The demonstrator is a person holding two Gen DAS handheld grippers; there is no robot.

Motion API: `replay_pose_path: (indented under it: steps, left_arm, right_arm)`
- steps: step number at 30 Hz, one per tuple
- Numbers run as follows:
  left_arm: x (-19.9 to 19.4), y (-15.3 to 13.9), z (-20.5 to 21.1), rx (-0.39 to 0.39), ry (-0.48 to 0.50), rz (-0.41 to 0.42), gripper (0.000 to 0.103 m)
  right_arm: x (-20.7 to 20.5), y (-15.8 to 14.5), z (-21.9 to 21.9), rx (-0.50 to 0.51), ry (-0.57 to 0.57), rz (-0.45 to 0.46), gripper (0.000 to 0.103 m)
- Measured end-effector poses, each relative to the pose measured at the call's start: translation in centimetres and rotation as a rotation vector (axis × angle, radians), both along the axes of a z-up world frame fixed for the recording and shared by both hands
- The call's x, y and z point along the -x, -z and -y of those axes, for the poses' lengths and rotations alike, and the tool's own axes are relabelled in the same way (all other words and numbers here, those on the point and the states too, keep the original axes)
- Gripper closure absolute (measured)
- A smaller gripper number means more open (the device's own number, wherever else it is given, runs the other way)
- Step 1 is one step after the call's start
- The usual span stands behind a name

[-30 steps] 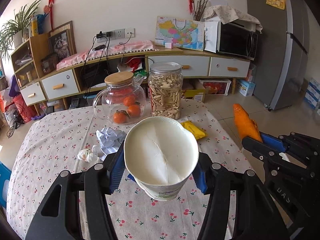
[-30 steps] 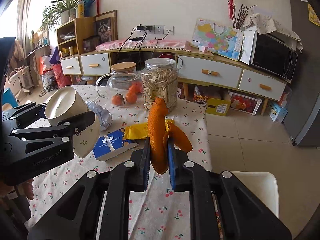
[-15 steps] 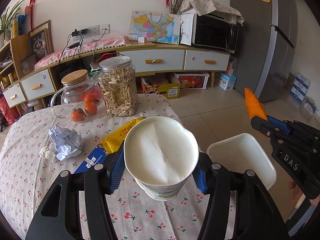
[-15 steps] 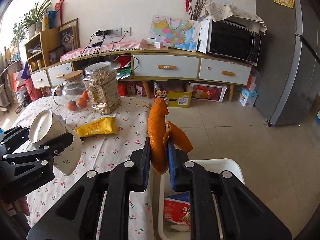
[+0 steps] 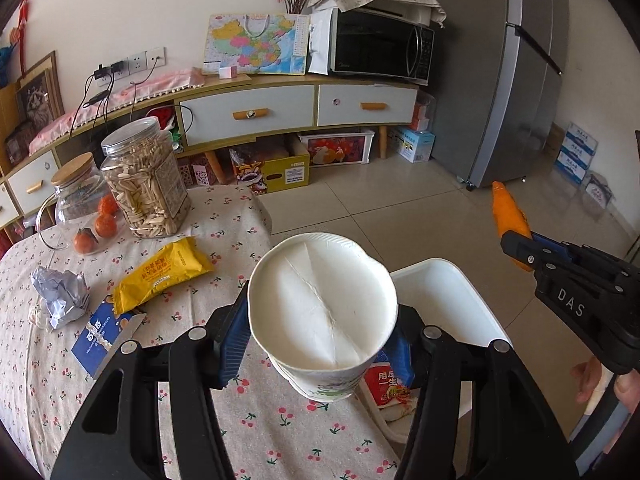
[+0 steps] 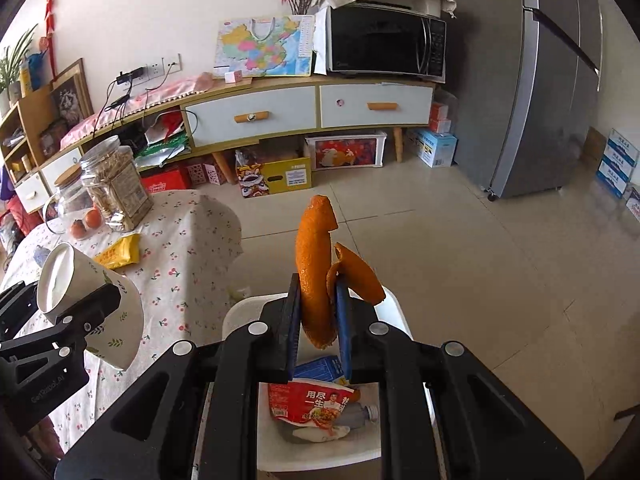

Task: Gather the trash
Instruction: 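Drop the paper cup into the white bin with the left tool while the right tool drops the peel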

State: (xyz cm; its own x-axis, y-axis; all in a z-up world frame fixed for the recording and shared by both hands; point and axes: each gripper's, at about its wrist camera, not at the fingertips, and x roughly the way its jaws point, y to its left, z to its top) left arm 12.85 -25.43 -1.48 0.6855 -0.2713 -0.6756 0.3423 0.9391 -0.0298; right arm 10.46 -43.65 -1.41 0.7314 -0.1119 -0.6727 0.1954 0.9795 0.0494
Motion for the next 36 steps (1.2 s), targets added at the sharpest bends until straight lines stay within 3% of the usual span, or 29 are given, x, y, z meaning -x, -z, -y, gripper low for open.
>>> replay_pose_path:
  steps: [3, 5, 6, 15, 23, 27, 30, 36]
  left_arm:
    - [-0.1, 0.2, 1.6, -0.011, 0.021, -0.009, 0.046]
    - [-0.1, 0.2, 2.7, -0.017, 0.034, -0.012, 0.046]
    - [-0.1, 0.2, 3.2, -0.020, 0.040, -0.012, 0.046]
    - [0.1, 0.4, 7.3, -0.038, 0.099, -0.022, 0.046]
    - [0.2, 1.1, 10.6, -0.005, 0.141, -0.069, 0.044]
    - [0.1, 2.0, 11.7, 0.013, 0.151, -0.113, 0.043]
    - [0.0, 2.6, 11.8, 0.031, 0.144, -0.150, 0.029]
    - [0.1, 3.1, 10.9, 0.007, 0.122, -0.148, 0.025]
  right_arm:
    - [0.3, -0.1, 1.8, -0.027, 0.056, -0.006, 0.083]
    - [0.6, -0.5, 2.8, -0.047, 0.093, 0.005, 0.062]
    - [0.9, -0.7, 3.4, -0.059, 0.110, 0.017, 0.058]
    - [2.8, -2.5, 8.0, -0.154, 0.229, 0.088, 0.039]
    - [4.2, -2.9, 10.9, -0.152, 0.361, 0.134, 0.016]
    - [4.5, -2.9, 12.1, -0.173, 0.396, 0.134, 0.014]
    - [4.5, -2.6, 12.2, -0.170, 0.409, 0.125, 0.010]
    - [3.9, -2.6, 11.0, -0.143, 0.391, 0.117, 0.007]
